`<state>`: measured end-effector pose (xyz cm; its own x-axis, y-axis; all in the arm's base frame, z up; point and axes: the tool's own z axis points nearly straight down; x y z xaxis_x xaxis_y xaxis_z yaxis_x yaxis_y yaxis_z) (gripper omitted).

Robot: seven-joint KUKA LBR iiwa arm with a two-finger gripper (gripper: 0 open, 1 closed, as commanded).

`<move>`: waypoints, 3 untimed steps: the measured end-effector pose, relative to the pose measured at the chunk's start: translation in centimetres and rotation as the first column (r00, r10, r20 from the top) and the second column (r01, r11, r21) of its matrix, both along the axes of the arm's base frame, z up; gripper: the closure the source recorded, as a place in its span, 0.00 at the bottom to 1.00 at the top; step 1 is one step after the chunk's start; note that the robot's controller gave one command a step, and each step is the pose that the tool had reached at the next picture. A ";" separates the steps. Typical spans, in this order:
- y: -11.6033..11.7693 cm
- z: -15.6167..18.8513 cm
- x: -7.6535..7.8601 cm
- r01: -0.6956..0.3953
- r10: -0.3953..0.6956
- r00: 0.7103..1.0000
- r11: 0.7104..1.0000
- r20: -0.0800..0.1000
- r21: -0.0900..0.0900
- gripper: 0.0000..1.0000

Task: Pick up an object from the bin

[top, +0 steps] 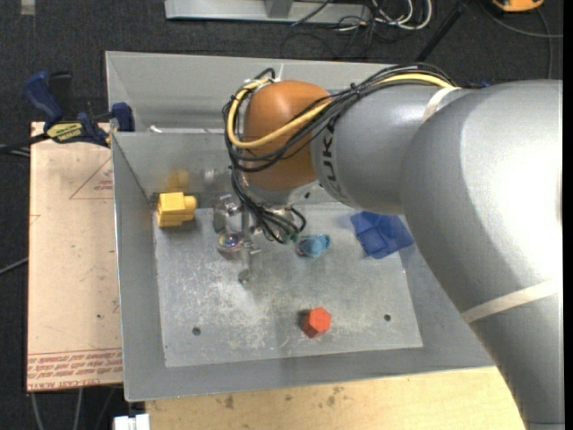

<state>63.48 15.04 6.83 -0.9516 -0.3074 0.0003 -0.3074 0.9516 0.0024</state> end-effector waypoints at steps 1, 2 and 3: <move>0.0 0.0 0.1 0.002 -0.002 1.000 1.000 0.001 0.002 0.00; 0.0 0.0 0.1 0.002 -0.002 1.000 1.000 0.001 0.002 1.00; 0.1 2.9 0.2 0.003 -0.003 1.000 1.000 0.006 0.001 1.00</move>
Offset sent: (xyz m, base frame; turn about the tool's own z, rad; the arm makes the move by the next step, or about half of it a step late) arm 0.0000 0.0000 0.0000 0.0000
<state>63.66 15.14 9.69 -0.9524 -0.3049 -0.0062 -0.3050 0.9524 0.0015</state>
